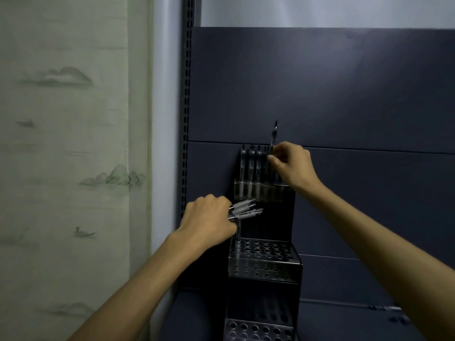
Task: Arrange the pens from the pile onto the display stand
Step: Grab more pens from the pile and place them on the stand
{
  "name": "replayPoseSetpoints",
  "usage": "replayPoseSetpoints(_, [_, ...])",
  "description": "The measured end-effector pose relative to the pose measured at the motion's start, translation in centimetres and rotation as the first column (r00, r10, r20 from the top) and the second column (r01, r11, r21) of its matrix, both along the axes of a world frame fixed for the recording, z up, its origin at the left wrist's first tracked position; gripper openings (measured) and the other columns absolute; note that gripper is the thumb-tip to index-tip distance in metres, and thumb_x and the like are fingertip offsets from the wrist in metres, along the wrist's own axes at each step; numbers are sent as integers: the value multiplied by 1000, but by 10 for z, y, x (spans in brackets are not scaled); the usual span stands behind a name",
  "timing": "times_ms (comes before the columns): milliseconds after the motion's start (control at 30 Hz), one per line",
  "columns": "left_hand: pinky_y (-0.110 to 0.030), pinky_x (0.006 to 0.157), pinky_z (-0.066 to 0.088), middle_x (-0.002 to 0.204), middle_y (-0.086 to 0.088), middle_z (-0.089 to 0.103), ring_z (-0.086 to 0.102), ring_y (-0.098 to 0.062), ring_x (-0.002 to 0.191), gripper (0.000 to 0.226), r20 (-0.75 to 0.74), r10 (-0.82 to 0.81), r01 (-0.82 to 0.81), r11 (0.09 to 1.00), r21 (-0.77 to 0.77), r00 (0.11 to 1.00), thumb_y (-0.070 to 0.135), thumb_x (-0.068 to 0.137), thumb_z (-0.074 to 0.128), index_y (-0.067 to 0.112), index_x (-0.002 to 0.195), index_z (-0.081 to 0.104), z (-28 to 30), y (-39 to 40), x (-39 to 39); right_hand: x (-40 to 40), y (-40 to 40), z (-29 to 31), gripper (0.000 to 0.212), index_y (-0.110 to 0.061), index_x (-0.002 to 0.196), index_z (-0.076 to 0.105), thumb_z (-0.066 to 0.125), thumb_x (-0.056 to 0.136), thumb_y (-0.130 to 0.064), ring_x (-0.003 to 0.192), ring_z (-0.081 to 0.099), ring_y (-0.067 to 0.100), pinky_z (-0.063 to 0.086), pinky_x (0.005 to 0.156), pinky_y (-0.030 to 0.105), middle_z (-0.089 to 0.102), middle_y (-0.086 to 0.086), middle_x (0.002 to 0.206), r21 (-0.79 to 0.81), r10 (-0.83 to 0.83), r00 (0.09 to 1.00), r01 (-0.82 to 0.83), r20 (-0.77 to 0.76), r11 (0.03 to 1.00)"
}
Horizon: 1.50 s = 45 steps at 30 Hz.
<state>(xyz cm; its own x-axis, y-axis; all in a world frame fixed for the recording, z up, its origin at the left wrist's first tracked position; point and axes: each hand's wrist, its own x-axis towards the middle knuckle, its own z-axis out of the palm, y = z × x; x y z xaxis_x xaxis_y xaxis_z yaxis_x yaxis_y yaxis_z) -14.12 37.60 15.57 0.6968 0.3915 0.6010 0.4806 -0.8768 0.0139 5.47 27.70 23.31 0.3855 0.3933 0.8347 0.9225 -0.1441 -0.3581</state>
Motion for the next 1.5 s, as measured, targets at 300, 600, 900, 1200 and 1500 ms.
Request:
replayPoseSetpoints(300, [-34,64,47,74,3,58,57,-22,73,13,-19,-7,6,1000,-6,1000,25,79,58,22,90,65,-2,-5,0,2,2,2,24,-5,109,72,71,92,-22,96,70,22,55,93,42,75,9,97,-4,-24,999,24,-23,1000])
replayPoseSetpoints(600, [-31,60,40,74,2,59,54,-20,69,14,-29,-7,8,1000,17,1000,24,77,59,20,89,65,-3,-6,-3,0,0,-6,23,-8,109,72,73,91,-22,94,67,16,53,85,29,73,5,96,-101,-46,998,40,-53,994])
replayPoseSetpoints(900, [-33,62,38,74,2,56,51,-23,70,16,-33,-9,10,999,35,999,25,76,58,20,90,64,-5,-11,-1,-4,-2,-24,10,-11,91,74,76,87,-21,83,61,13,48,75,26,64,-4,78,-152,-98,990,81,-106,985])
replayPoseSetpoints(1200, [-33,62,39,75,2,57,55,-22,72,17,-47,-8,9,1000,27,999,23,76,58,20,91,65,-6,-14,2,-1,0,-21,23,-8,84,78,77,88,-31,80,65,15,49,73,29,68,2,72,-205,-107,976,66,-192,977])
replayPoseSetpoints(1500, [-33,63,39,76,2,57,52,-23,72,19,-32,7,-6,1000,30,999,25,77,60,22,95,66,-10,-13,1,-29,-29,-21,9,-18,90,79,74,89,-26,71,62,-3,47,70,8,67,-13,78,-95,87,988,-75,131,993])
